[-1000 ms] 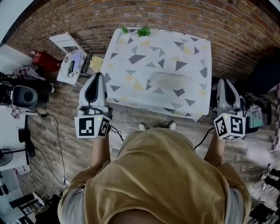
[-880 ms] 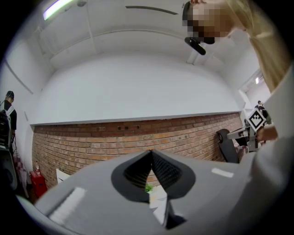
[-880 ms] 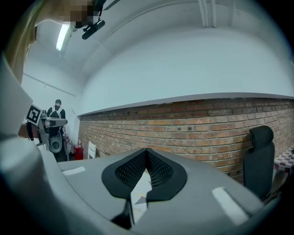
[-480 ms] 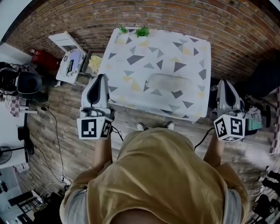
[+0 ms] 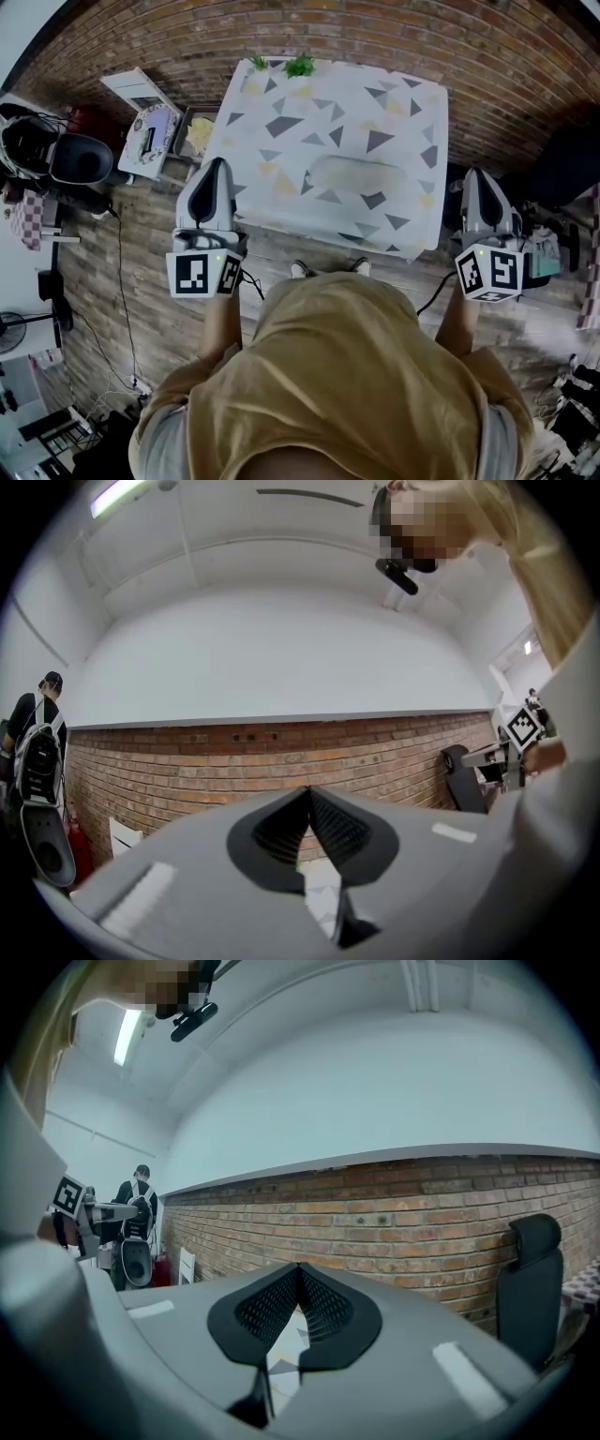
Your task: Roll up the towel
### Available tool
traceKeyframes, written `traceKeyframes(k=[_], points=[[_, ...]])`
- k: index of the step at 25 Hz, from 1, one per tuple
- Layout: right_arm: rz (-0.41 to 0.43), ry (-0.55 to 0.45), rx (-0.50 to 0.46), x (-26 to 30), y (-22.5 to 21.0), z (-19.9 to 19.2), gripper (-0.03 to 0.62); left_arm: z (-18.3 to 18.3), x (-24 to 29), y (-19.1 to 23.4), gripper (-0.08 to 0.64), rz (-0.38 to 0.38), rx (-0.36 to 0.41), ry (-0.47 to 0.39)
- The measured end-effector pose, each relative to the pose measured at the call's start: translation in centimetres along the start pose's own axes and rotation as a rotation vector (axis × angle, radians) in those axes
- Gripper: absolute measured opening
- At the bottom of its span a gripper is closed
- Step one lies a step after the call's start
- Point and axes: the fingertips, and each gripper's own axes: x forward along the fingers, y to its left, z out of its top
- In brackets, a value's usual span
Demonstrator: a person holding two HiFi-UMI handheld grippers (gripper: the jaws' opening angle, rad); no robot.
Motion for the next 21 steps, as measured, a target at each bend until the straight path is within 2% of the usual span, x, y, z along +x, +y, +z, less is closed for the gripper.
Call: traceKeyframes(k=[10, 21], points=[[0.018, 0.022, -0.006, -0.6, -2.2, -0.5, 0.005, -0.4, 1.2, -2.9, 0.063, -0.005, -0.018, 0.006], [0.067, 0.027, -0.013, -0.3, -4.7, -0.9, 0.005, -1.1, 1.2, -6.1, 0.063, 0.025, -0.019, 0.03]])
